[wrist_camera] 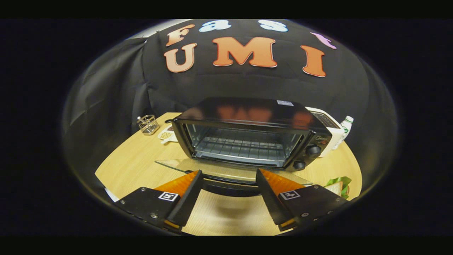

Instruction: Open the toaster oven, put the food inside, and close the toaster oven door.

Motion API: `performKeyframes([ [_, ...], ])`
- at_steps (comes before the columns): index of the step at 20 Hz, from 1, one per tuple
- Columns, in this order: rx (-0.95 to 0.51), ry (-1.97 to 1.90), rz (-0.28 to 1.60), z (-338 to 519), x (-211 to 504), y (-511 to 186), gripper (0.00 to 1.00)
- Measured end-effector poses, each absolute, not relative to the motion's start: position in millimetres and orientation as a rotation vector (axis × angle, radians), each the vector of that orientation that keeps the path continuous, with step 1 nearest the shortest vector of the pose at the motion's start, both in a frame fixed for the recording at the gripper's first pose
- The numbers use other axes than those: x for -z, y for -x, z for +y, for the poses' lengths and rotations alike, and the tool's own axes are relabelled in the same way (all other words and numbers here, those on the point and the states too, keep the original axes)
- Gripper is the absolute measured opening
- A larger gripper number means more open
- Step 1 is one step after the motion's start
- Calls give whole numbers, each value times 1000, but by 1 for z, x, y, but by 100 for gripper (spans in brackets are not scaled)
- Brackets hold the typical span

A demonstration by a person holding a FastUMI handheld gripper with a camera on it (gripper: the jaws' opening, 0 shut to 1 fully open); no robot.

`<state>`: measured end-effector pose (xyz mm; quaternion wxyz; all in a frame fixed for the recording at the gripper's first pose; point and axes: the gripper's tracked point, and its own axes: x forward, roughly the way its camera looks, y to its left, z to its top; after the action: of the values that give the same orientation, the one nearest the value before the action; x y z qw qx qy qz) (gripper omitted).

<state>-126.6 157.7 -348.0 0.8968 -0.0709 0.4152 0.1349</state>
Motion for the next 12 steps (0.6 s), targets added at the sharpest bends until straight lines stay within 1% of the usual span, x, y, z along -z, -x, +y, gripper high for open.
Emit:
performKeyframes([
  [6,-297,131,1027,155,387,168,89],
  [9,-251,110,1125,149,412,181,89],
  [12,-213,90,1187,143,430,185,79],
])
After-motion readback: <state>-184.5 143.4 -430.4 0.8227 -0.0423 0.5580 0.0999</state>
